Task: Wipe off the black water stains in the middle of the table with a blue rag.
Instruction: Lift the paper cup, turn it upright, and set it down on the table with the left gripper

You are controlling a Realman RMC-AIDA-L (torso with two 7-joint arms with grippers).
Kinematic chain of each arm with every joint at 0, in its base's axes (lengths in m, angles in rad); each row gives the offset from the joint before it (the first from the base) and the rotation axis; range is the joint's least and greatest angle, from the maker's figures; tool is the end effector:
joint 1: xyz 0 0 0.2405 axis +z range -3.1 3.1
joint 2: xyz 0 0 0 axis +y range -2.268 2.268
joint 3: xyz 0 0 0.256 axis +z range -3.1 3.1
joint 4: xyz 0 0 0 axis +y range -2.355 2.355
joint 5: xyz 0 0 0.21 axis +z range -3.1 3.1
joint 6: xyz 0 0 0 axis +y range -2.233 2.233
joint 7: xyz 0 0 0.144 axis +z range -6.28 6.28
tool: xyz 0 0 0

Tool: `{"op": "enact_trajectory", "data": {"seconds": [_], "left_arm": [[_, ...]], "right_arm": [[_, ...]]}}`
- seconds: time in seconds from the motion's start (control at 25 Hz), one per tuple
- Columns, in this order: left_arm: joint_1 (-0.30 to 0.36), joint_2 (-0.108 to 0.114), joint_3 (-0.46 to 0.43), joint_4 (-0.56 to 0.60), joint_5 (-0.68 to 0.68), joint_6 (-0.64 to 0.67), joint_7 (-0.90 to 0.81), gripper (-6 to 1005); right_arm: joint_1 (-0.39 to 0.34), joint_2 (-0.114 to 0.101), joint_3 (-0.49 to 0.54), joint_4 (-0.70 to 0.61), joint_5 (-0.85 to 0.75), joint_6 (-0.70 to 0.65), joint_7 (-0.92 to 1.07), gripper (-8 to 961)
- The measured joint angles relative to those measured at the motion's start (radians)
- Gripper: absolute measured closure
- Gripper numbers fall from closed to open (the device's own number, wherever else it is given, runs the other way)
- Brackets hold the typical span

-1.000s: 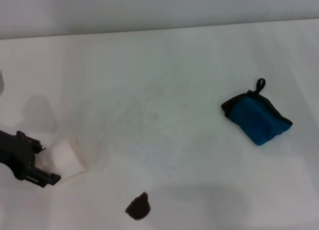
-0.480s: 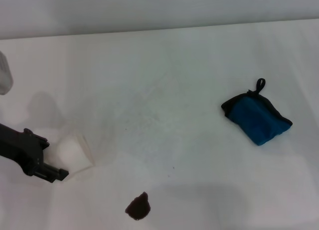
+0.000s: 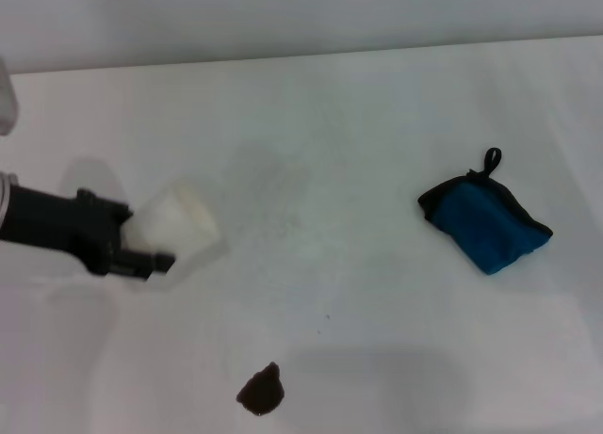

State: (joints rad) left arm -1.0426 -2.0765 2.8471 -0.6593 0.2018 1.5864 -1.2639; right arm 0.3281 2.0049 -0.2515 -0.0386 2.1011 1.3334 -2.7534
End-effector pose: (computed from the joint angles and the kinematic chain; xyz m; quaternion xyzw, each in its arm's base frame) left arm -0.2528 0.3694 0.0010 -0.9783 -0.1970 0.0029 0.0639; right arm 0.4016 0.2813 0.0747 -0.5920 0.2641 0.3147 0.6933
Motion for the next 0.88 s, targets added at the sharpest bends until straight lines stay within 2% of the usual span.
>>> {"op": "enact_trajectory", "data": {"seconds": [0.28, 0.44, 0.88], "left_arm": [[0.096, 0.001, 0.000, 0.078, -0.302, -0.016, 0.162, 362], [0.162, -0.002, -0.001, 0.135, -0.405, -0.050, 0.234, 384], [0.430, -0.004, -0.002, 0.403, -0.681, -0.217, 0.579, 432]], "right_arm": [[0.003, 0.000, -0.003, -0.016, -0.001, 0.001, 0.000, 542], [0.002, 0.000, -0.004, -0.026, -0.001, 0.005, 0.000, 542], [-0.001, -0.001, -0.005, -0.049, -0.002, 0.005, 0.000, 542]]}}
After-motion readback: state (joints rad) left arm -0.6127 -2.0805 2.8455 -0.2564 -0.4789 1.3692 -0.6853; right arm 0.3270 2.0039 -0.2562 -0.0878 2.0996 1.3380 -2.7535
